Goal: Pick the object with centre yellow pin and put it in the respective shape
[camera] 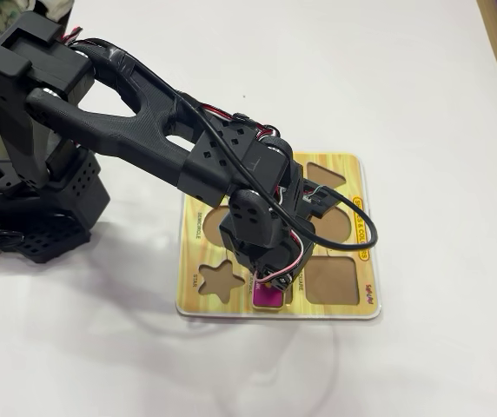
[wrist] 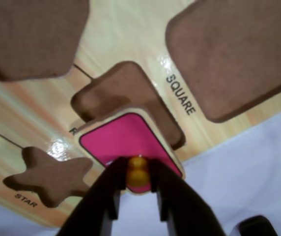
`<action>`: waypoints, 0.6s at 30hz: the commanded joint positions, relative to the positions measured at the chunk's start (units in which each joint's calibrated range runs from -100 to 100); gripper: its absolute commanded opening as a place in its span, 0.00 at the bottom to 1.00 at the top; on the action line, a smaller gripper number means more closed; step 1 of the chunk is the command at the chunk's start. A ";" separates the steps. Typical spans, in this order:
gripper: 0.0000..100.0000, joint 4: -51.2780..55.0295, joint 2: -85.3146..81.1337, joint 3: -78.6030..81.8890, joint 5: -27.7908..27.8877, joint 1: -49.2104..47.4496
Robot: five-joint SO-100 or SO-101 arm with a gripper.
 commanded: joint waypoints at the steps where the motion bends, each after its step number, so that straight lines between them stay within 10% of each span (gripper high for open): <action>1: 0.01 -0.52 -0.67 -1.35 -0.09 -0.06; 18: 0.01 -2.51 -1.25 -1.35 -0.20 -1.43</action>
